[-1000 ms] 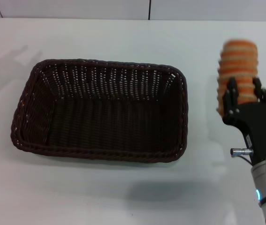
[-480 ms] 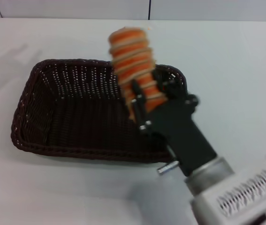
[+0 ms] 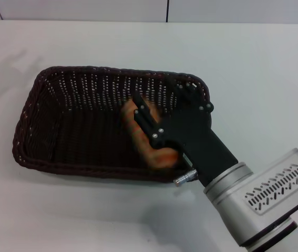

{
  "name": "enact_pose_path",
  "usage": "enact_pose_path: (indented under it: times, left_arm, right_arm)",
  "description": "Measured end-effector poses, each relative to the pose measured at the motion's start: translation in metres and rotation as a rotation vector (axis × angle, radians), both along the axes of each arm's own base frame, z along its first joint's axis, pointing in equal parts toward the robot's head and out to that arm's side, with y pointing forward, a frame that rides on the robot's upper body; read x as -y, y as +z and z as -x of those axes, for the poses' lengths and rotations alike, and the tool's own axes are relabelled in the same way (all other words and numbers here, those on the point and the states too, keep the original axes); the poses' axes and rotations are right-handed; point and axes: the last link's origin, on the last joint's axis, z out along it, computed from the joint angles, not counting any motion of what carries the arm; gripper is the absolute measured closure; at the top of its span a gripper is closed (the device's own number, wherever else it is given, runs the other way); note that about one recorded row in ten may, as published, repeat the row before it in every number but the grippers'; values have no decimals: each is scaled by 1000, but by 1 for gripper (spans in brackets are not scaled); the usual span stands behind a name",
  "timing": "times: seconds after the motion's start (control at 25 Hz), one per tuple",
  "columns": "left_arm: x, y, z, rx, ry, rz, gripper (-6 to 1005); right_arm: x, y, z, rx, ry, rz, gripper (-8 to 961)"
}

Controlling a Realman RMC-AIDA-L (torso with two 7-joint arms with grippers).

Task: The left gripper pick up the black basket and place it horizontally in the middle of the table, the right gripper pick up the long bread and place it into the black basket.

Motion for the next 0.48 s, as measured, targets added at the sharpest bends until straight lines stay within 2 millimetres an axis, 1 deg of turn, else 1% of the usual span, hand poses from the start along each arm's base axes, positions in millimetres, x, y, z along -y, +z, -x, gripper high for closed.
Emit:
enact_pose_path:
  times: [0.12, 0.16, 0.24, 0.28, 0.32, 0.36, 0.4, 0.44, 0.48]
  left_arm:
    - [1, 1, 1, 5, 4, -6, 484]
    - [1, 1, 2, 10, 7, -11, 484]
    - [3, 2, 8, 27, 25, -32, 484]
    - [3, 3, 11, 33, 32, -41, 484]
    - [6, 5, 20, 66, 54, -81, 484]
    - [6, 5, 20, 66, 54, -81, 484]
    - [7, 6, 26, 90, 66, -110, 484]
    - [10, 7, 32, 114, 77, -145, 484]
    - [13, 7, 39, 141, 90, -184, 484]
  right_arm:
    - [-2, 3, -1, -4, -5, -17, 342]
    - [-2, 3, -1, -4, -5, -17, 342]
    - [-4, 11, -10, -14, -31, -85, 342]
    - [-6, 18, -17, -22, -55, -141, 342]
    - [-10, 35, -33, -40, -119, -267, 342]
    - [-10, 35, -33, -40, -119, -267, 342]
    - [-15, 52, -51, -45, -184, -399, 342]
    - [-15, 52, -51, -45, -184, -399, 342]
    - [-17, 60, -59, -44, -210, -450, 342]
